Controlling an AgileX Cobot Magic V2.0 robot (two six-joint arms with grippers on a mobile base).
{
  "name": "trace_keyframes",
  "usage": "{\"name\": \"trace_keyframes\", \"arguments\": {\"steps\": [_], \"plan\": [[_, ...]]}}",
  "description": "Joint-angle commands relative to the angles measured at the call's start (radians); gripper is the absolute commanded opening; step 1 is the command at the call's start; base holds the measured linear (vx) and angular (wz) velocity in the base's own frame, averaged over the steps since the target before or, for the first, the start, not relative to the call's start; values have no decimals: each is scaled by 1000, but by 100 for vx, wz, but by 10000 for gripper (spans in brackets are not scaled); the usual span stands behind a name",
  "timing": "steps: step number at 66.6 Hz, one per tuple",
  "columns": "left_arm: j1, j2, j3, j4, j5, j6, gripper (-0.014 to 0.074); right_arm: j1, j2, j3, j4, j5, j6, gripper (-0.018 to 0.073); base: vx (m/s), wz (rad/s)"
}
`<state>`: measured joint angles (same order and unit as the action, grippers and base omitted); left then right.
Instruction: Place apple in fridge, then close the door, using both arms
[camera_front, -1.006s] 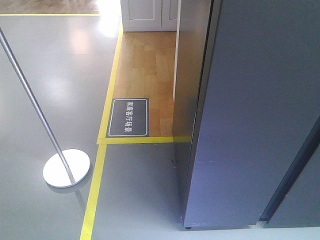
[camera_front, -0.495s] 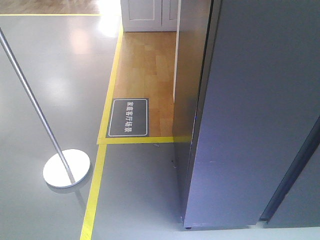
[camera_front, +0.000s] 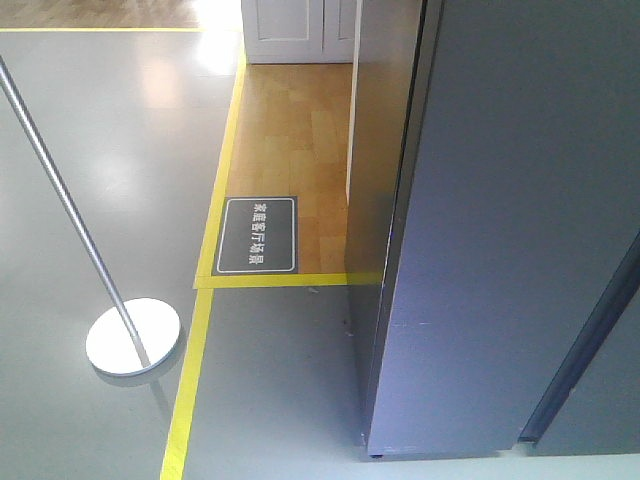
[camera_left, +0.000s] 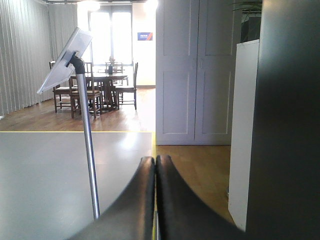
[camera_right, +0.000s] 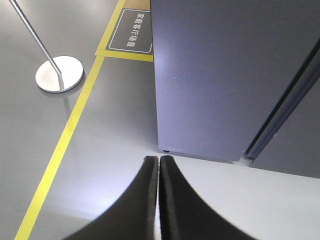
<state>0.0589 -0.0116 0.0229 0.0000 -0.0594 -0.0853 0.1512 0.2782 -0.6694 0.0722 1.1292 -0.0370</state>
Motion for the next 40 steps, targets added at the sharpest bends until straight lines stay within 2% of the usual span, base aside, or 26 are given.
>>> {"name": "trace_keyframes", "arguments": {"steps": [1, 40], "plan": [[-2, -17, 15, 0, -62, -5, -6, 0, 12, -22, -2, -61, -3, -3, 0, 0], [-2, -16, 14, 0, -63, -5, -6, 0, 12, -22, -2, -58, -3, -3, 0, 0]]}}
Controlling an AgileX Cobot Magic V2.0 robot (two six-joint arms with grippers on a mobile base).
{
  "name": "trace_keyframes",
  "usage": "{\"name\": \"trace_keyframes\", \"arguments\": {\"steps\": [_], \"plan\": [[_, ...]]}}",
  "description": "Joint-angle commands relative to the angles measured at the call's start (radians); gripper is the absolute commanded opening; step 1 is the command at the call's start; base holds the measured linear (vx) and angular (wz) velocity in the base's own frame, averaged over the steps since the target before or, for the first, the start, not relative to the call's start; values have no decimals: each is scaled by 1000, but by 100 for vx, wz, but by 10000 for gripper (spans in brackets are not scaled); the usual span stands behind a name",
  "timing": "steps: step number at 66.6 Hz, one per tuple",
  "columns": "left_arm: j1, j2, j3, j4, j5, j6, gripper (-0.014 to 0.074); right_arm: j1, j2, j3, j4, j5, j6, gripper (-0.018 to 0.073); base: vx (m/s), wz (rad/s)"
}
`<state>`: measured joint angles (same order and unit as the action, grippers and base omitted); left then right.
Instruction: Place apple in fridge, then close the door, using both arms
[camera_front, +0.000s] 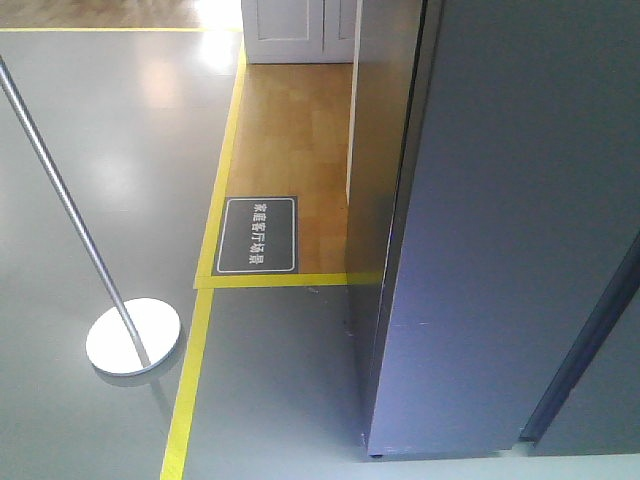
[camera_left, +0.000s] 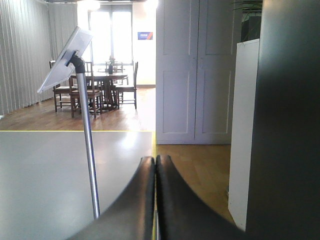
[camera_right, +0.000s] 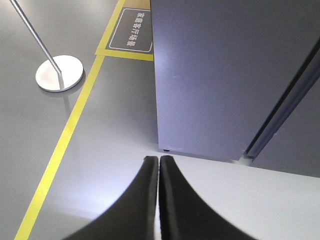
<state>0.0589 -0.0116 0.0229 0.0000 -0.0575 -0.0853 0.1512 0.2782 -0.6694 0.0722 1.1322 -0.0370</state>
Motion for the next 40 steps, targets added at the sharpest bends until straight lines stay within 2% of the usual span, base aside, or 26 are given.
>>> {"name": "trace_keyframes", "arguments": {"steps": [1, 11, 17, 27, 40], "plan": [[-2, -16, 14, 0, -65, -5, -6, 0, 12, -22, -2, -61, -3, -3, 0, 0], [-2, -16, 14, 0, -65, -5, -6, 0, 11, -22, -6, -69, -13, -3, 0, 0], [-2, -16, 14, 0, -65, -5, -6, 0, 3, -18, -47, -144, -33, -3, 0, 0], [-2, -16, 14, 0, -65, -5, -6, -1, -30, 82, -90, -447, -62, -3, 0, 0], [-2, -16, 14, 0, -65, -5, -6, -2, -123, 324, -106, -880, -68, -3, 0, 0]]}}
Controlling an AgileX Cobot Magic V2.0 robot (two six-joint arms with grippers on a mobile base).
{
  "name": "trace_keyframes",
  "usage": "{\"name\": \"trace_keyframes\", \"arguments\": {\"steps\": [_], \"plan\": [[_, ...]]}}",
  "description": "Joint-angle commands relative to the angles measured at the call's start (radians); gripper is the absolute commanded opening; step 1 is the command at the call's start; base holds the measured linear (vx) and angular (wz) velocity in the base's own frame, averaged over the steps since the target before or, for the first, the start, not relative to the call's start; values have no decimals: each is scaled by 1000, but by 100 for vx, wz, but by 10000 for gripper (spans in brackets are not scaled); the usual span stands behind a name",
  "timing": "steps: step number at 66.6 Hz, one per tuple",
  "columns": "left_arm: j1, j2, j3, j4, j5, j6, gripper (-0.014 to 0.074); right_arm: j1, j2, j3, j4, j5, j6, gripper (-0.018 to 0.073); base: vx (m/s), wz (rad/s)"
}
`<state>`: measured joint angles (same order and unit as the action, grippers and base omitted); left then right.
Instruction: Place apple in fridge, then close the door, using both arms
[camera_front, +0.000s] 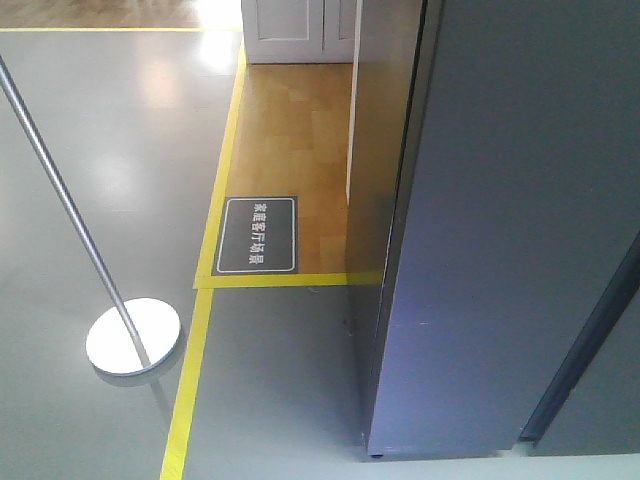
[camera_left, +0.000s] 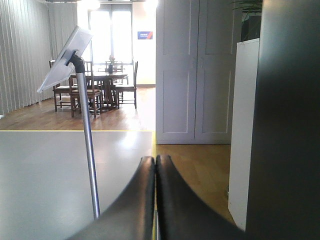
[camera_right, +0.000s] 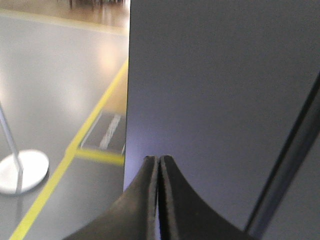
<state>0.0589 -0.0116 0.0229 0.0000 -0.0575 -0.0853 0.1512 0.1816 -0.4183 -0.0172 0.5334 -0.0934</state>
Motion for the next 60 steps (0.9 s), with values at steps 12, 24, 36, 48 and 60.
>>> {"name": "trace_keyframes", "arguments": {"steps": [12, 24, 36, 48, 60], "plan": [[-2, -16, 14, 0, -65, -5, -6, -62, -117, 263, 36, -515, 15, -3, 0, 0], [-2, -16, 14, 0, -65, -5, -6, -70, -201, 415, 59, -621, 21, -3, 0, 0], [-2, -16, 14, 0, -65, -5, -6, -71, -200, 456, 87, -633, 24, -3, 0, 0], [-2, -16, 14, 0, -65, -5, -6, -71, -200, 456, 87, -612, 24, -3, 0, 0], [-2, -16, 14, 0, -65, -5, -6, -71, -200, 456, 87, -590, 25, -3, 0, 0]]}}
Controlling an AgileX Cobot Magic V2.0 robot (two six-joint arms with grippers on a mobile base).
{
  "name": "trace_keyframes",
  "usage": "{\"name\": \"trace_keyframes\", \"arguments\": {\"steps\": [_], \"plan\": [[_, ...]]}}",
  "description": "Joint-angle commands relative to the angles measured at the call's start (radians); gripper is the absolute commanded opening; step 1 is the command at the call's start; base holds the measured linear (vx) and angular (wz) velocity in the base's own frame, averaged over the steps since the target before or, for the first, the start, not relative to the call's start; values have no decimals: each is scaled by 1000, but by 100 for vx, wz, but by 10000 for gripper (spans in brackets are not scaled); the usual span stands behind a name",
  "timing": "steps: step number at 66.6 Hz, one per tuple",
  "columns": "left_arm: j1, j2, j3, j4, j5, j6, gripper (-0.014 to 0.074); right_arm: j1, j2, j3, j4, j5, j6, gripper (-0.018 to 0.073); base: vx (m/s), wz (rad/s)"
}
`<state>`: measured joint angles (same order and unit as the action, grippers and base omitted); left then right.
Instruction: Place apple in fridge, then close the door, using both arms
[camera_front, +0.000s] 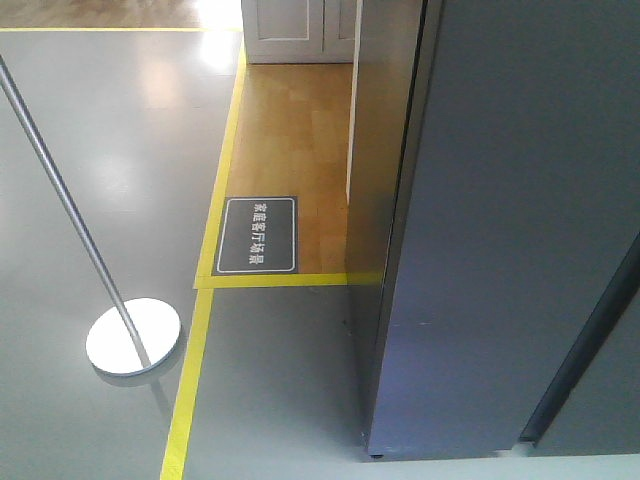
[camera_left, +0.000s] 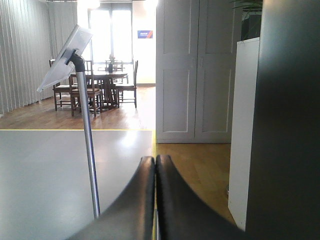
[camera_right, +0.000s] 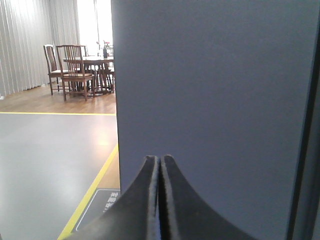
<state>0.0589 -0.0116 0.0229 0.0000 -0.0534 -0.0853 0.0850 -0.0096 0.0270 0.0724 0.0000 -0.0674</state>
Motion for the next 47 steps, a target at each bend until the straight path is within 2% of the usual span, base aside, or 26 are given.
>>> {"name": "trace_keyframes", "arguments": {"steps": [1, 47], "plan": [[-2, -16, 14, 0, -69, -5, -6, -4, -9, 11, -3, -56, -1, -3, 0, 0], [-2, -16, 14, 0, -69, -5, -6, -4, -8, 11, -3, -55, -2, -3, 0, 0]]}}
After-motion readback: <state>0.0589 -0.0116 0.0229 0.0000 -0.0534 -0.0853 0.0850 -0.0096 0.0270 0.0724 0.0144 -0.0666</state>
